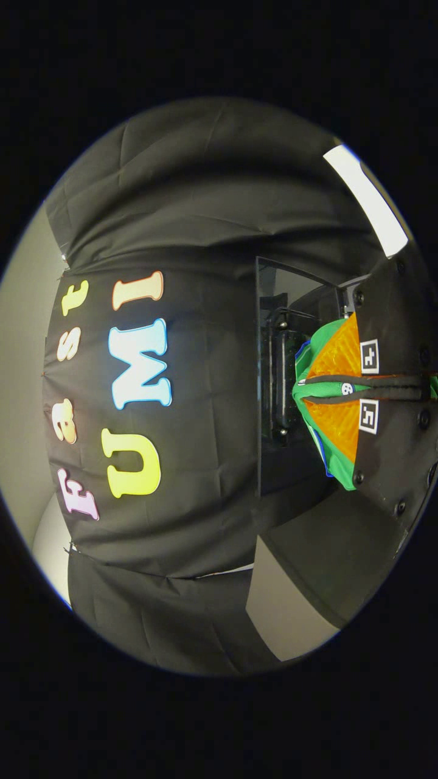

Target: Put the clothes into the washing machine and then close the washing machine lid.

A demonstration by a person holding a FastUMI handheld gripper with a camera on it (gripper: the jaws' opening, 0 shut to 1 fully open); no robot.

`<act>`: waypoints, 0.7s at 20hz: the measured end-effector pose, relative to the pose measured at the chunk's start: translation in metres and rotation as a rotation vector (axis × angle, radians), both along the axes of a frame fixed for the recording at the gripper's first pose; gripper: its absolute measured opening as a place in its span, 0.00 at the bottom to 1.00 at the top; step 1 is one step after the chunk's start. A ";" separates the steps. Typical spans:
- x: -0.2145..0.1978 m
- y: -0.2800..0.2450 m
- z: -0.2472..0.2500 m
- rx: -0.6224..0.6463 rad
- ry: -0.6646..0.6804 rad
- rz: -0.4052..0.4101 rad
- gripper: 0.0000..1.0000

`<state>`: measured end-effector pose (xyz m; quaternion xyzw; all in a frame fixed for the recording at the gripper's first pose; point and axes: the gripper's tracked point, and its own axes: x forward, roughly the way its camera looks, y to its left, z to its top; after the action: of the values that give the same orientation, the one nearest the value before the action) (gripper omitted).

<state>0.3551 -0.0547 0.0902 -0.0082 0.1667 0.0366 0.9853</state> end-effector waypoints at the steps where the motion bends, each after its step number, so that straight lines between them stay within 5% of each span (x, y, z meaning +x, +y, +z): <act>1: 0.001 -0.001 -0.009 -0.003 0.013 -0.003 0.01; 14: 0.015 -0.021 -0.139 -0.058 0.178 -0.044 0.01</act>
<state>0.3701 -0.0754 -0.0489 -0.0296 0.2545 0.0108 0.9666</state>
